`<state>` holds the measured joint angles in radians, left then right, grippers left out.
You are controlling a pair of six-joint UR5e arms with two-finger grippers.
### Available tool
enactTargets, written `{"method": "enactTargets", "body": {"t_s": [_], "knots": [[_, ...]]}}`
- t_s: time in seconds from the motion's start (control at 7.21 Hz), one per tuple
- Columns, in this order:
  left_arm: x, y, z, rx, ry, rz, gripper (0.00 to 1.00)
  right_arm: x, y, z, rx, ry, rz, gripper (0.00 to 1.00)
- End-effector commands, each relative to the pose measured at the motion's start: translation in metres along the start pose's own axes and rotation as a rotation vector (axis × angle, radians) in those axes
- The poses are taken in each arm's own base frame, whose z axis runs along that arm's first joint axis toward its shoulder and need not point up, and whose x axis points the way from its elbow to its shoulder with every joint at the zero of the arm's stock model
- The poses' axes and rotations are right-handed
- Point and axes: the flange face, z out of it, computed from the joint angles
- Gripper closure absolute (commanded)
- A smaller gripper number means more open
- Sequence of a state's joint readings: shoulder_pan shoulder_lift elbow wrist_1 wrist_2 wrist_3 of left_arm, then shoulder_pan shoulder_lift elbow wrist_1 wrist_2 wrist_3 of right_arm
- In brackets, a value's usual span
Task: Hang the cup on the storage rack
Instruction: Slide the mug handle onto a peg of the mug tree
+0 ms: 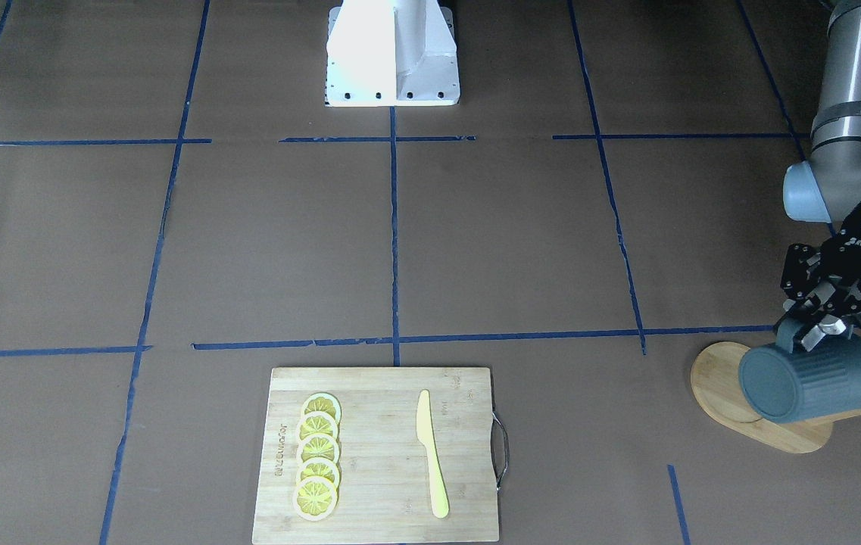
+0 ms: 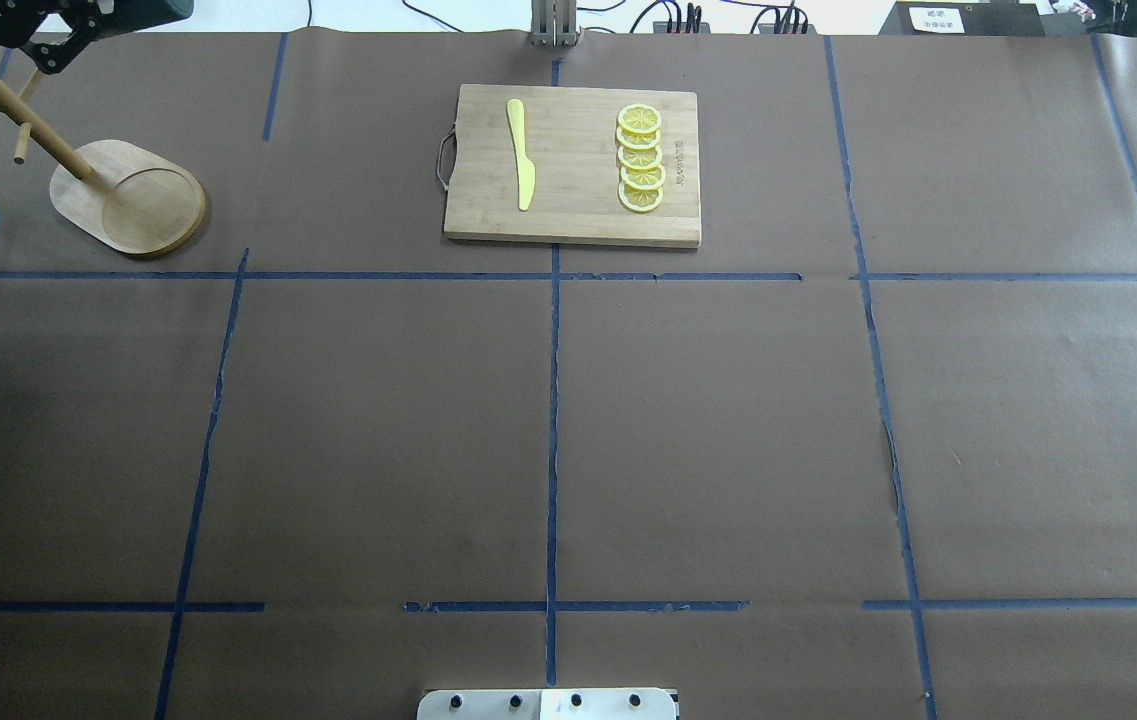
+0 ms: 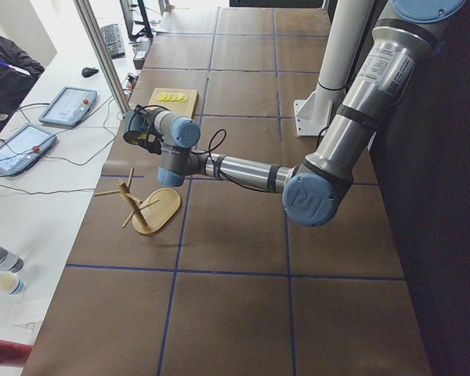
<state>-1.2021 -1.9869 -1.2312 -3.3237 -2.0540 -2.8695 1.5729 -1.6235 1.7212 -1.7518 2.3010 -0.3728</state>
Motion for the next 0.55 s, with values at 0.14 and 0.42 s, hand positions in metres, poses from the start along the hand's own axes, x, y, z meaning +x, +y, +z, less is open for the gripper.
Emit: {"method": "enactTargets", "body": {"t_s": [0.14,0.42], "knots": [[-0.024,-0.037,-0.033,-0.052,0.014,-0.054,1.0,-0.002,0.0,-0.004,0.007,0.003,-0.004,0.0],[-0.029,-0.045,-0.049,-0.062,0.027,-0.048,1.0,-0.002,-0.001,-0.005,0.009,0.003,-0.003,0.0]]}}
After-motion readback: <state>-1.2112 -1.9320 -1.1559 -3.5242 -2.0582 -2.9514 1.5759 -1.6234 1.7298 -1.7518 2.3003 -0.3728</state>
